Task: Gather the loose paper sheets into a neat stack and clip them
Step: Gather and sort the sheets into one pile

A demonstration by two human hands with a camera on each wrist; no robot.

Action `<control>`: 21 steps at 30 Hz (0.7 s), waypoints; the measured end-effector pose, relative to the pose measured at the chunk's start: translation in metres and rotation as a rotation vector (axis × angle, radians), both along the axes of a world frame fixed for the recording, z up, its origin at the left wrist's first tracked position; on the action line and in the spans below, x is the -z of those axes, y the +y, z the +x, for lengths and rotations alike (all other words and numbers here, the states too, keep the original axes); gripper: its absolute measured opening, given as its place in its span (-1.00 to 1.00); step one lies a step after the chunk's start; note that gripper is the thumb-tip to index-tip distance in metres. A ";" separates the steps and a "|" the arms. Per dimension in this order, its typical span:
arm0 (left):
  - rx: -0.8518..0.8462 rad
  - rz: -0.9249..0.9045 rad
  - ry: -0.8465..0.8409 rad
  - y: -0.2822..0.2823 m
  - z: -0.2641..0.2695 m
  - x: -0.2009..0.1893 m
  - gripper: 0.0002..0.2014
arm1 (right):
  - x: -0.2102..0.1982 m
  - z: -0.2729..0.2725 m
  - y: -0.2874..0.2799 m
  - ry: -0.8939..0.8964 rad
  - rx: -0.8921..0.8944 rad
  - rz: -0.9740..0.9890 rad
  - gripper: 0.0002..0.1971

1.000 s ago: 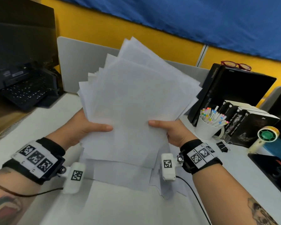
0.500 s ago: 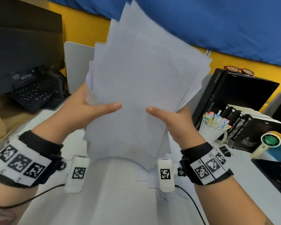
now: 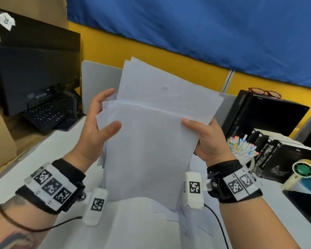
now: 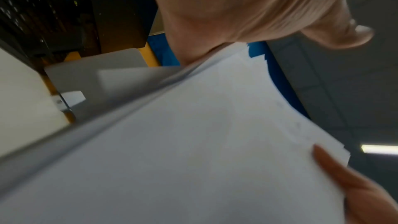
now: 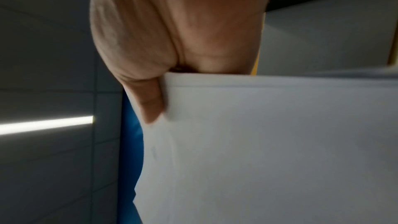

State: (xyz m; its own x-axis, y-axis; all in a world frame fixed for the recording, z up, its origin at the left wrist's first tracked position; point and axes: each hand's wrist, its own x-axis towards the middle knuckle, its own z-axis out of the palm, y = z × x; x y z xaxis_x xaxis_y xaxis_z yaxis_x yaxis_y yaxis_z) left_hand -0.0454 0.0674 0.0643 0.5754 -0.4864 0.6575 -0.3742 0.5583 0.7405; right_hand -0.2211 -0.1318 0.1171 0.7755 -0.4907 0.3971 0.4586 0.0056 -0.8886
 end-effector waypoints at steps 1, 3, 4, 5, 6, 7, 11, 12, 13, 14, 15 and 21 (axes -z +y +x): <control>0.004 0.031 -0.003 0.002 0.002 0.005 0.15 | 0.000 -0.001 0.001 -0.022 -0.005 0.042 -0.54; -0.047 0.123 -0.048 0.003 0.008 0.018 0.34 | -0.002 -0.002 0.002 -0.090 -0.053 0.108 -0.51; -0.099 0.177 -0.066 0.003 0.010 0.022 0.35 | -0.005 -0.003 0.002 -0.122 -0.071 0.118 -0.53; -0.163 0.224 -0.061 0.002 0.011 0.026 0.30 | -0.007 -0.004 0.003 -0.148 -0.086 0.114 -0.54; -0.217 0.252 -0.034 0.000 0.011 0.028 0.18 | -0.009 -0.005 0.004 -0.167 -0.090 0.105 -0.54; -0.243 0.258 0.011 -0.002 0.010 0.028 0.03 | -0.011 -0.006 0.004 -0.182 -0.094 0.095 -0.56; -0.249 0.256 0.068 0.002 0.004 0.003 -0.23 | -0.020 -0.008 0.004 -0.142 -0.017 -0.051 -0.67; -0.223 0.223 0.044 0.004 0.004 -0.005 -0.26 | -0.022 -0.009 0.004 -0.123 0.015 -0.084 -0.70; -0.191 0.183 0.019 0.007 0.002 -0.013 -0.30 | -0.024 -0.009 0.004 -0.116 0.025 -0.112 -0.73; -0.149 0.149 -0.006 0.009 0.000 -0.020 -0.33 | -0.025 -0.008 0.004 -0.115 0.016 -0.135 -0.74; -0.107 0.128 -0.026 0.010 -0.001 -0.025 -0.34 | -0.026 -0.008 0.004 -0.114 0.003 -0.151 -0.75; 0.087 0.078 0.127 0.006 -0.001 -0.031 -0.25 | -0.023 -0.005 0.002 -0.082 0.037 -0.259 -0.44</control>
State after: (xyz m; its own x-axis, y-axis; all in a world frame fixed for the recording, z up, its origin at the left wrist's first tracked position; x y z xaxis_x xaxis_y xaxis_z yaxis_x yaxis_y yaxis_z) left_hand -0.0468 0.0729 0.0949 0.6053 -0.5847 0.5401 -0.2276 0.5230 0.8214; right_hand -0.2262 -0.1298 0.1397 0.7191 -0.3919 0.5738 0.5245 -0.2357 -0.8182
